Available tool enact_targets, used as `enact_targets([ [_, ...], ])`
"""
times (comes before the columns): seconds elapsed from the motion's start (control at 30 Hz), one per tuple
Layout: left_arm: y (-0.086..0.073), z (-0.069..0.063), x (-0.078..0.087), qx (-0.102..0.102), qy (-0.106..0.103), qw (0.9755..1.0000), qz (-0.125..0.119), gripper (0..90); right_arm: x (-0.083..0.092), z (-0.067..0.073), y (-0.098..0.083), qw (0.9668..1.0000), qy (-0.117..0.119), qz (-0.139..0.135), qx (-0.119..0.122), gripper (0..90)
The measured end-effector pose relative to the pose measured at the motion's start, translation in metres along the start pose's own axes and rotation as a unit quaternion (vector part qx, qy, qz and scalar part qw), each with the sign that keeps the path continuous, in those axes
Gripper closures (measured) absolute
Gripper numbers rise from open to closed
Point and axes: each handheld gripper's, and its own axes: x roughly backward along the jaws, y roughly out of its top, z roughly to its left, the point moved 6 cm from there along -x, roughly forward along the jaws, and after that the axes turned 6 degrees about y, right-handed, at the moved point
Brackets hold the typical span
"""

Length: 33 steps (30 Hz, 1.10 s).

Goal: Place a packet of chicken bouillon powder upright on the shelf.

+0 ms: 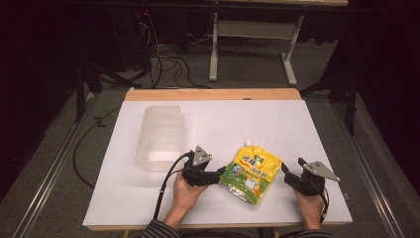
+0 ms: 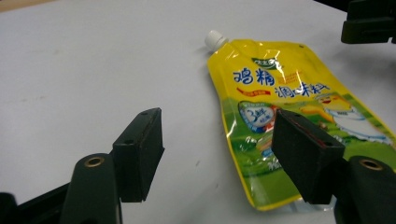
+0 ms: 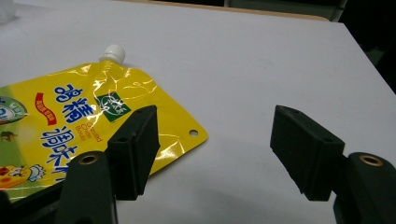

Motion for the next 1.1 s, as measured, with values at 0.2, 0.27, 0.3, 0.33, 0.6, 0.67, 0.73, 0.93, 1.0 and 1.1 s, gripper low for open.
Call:
enact_targets([
  [0.2,0.018,-0.005,-0.011,0.002,-0.014,0.9998,0.011,31.7,-0.001,0.001,0.0,1.0,0.002,0.004,0.002,32.9],
  [0.27,0.02,-0.005,-0.015,0.003,-0.003,0.9998,0.019,29.2,-0.001,0.001,0.0,1.0,0.003,0.006,0.002,32.8],
  [0.3,0.02,-0.005,-0.015,0.003,-0.003,0.9998,0.019,29.7,-0.001,0.001,0.0,1.0,0.003,0.006,0.002,32.8],
  [0.33,0.021,-0.006,-0.021,0.006,0.0,0.9993,0.036,29.5,-0.001,0.001,0.0,1.0,0.002,0.004,0.003,32.8],
  [0.6,0.023,-0.014,-0.044,0.009,-0.028,0.9974,0.066,28.3,-0.001,0.0,0.0,1.0,0.001,0.002,0.0,32.8],
  [0.67,0.024,-0.016,-0.049,0.006,-0.029,0.997,0.072,28.3,-0.001,0.0,0.0,1.0,0.002,0.005,0.003,32.8],
  [0.73,0.025,-0.018,-0.056,0.001,-0.029,0.9964,0.08,28.2,-0.001,0.001,0.0,1.0,0.002,0.006,0.002,32.8],
  [0.93,0.025,-0.022,-0.075,0.0,-0.033,0.9939,0.105,27.0,-0.001,0.0,0.0,1.0,0.001,0.003,0.003,32.8],
  [1.0,0.026,-0.022,-0.079,0.0,-0.029,0.9936,0.109,26.6,-0.001,0.0,0.0,1.0,-0.001,0.001,0.0,32.8],
  [1.1,0.027,-0.024,-0.085,-0.004,-0.023,0.993,0.115,26.1,-0.001,0.0,0.0,1.0,0.001,0.002,0.003,32.7],
])
